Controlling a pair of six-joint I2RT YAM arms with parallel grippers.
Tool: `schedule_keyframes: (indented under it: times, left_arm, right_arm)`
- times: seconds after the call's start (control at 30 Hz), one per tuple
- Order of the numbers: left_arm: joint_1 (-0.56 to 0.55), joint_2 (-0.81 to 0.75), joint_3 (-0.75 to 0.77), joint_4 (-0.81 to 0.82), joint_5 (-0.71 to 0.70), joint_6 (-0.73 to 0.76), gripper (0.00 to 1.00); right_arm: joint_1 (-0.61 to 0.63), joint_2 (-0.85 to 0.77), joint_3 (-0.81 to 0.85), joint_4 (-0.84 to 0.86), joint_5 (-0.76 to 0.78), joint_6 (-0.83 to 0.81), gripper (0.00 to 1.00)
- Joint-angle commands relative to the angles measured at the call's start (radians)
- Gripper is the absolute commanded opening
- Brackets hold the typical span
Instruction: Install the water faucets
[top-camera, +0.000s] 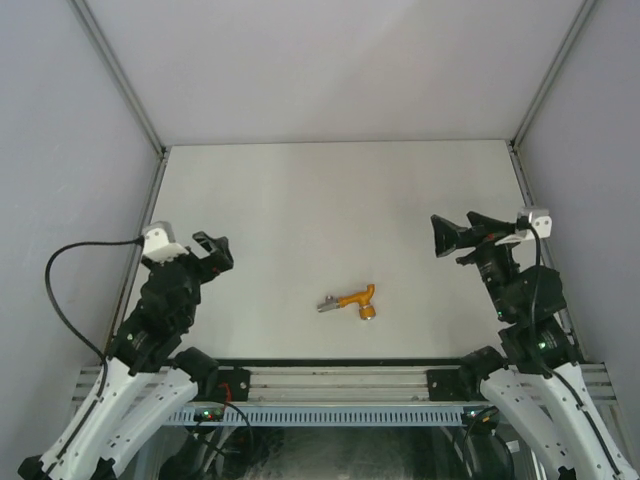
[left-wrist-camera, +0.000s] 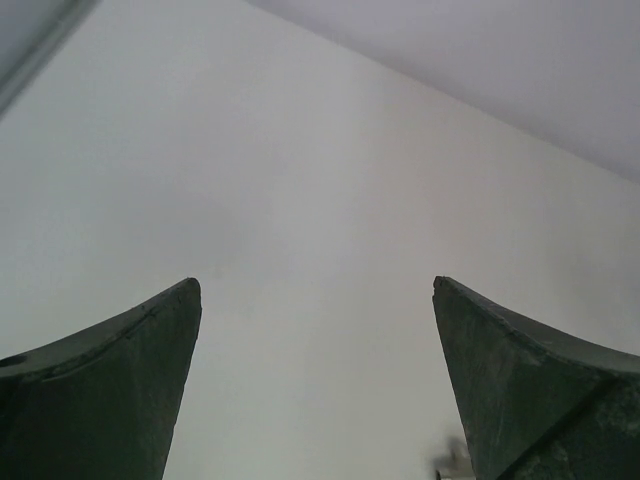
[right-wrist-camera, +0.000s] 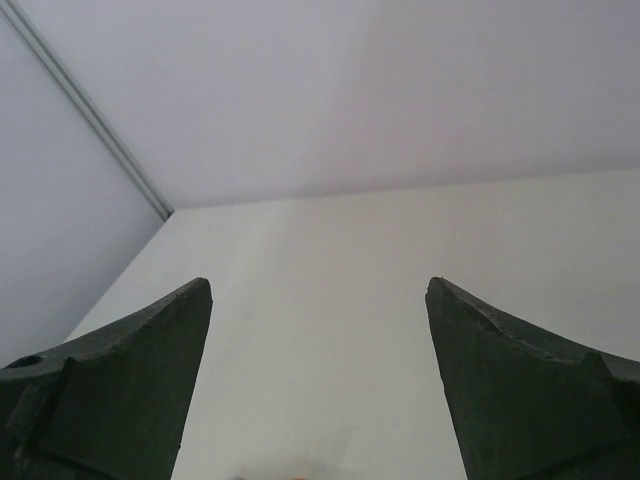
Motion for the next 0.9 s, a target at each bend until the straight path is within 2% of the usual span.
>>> schedule_keyframes:
  times: [0.0, 0.07, 0.13, 0.2, 0.27, 0.37, 0.47, 0.57, 0.7, 0.87]
  left_arm:
    - [0.007, -0.073, -0.018, 0.042, -0.298, 0.112, 1.00]
    - [0.009, -0.087, -0.025, 0.082, -0.304, 0.139, 1.00]
    - [0.017, -0.080, -0.028, 0.121, -0.312, 0.176, 1.00]
    - [0.036, -0.061, -0.007, 0.133, -0.307, 0.194, 1.00]
    - [0.103, -0.040, 0.022, 0.129, -0.273, 0.197, 1.00]
    - [0.201, -0.029, 0.049, 0.129, -0.172, 0.194, 1.00]
    - [0.301, -0.014, 0.122, 0.074, -0.080, 0.190, 1.00]
    - [0.343, -0.014, 0.252, -0.094, -0.055, 0.209, 1.00]
    - [0.344, -0.109, 0.343, -0.257, -0.062, 0.243, 1.00]
    - [0.345, -0.200, 0.364, -0.297, 0.060, 0.218, 1.00]
  right_arm:
    - [-0.005, 0.025, 0.130, -0.027, 0.050, -0.114, 0.87]
    - [-0.005, 0.036, 0.158, -0.023, 0.052, -0.158, 0.88]
    - [-0.006, 0.075, 0.158, -0.004, 0.152, -0.203, 0.94]
    - [-0.024, 0.159, 0.206, -0.055, 0.245, -0.212, 1.00]
    - [-0.087, 0.245, 0.283, -0.169, 0.205, -0.175, 1.00]
    - [-0.229, 0.306, 0.330, -0.238, 0.012, -0.086, 1.00]
    - [-0.344, 0.286, 0.334, -0.239, -0.112, -0.012, 1.00]
    - [-0.358, 0.238, 0.396, -0.300, -0.148, -0.064, 1.00]
    - [-0.325, 0.130, 0.488, -0.431, 0.009, -0.065, 1.00]
    - [-0.319, 0.061, 0.536, -0.490, -0.008, -0.081, 1.00]
